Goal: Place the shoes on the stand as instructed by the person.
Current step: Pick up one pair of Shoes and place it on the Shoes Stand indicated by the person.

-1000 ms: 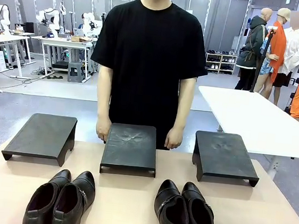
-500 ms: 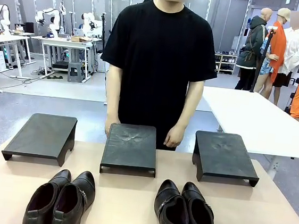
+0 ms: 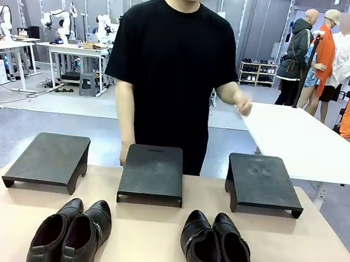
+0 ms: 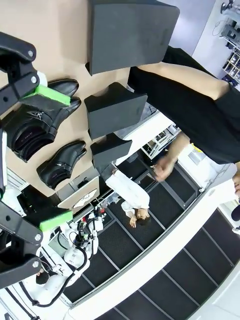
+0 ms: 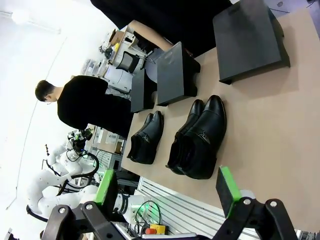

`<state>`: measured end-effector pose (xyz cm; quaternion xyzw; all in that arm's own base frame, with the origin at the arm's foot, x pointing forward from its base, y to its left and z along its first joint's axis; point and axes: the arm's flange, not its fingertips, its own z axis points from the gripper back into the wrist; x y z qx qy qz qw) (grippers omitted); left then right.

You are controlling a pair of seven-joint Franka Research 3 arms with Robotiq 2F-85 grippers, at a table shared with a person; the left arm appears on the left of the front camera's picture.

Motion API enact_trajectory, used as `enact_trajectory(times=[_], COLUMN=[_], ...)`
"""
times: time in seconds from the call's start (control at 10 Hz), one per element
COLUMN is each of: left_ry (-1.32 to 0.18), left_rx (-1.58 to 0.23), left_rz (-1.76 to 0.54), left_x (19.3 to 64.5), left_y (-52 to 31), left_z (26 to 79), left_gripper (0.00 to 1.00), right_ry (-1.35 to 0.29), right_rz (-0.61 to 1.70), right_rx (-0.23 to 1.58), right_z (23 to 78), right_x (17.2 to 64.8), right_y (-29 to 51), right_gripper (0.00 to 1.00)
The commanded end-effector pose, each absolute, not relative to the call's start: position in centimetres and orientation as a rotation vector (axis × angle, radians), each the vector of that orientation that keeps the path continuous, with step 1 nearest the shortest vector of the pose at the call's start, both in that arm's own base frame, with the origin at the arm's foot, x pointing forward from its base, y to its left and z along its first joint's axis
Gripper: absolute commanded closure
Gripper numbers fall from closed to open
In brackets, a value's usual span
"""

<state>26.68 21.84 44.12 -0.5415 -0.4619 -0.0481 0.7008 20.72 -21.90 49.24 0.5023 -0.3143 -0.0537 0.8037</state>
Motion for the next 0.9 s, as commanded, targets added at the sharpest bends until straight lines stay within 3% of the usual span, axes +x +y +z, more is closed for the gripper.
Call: enact_trajectory(times=[0.0,0.8], left_ry=[-1.026,-1.026], left_rx=[-1.212,-1.212], left_rz=[-0.124,-0.124], left_x=[26.53,26.53], left_y=[21.91,21.91], left_z=[43.98,43.98], left_gripper=[0.0,0.0], right_ry=[-0.693,-0.693], right_rz=[-0.093,-0.093], right_rx=[1.078,1.078], right_z=[49.27,49.27], right_x=[20.8,20.8], right_y=[-22.05,-22.05], right_gripper=[0.0,0.0])
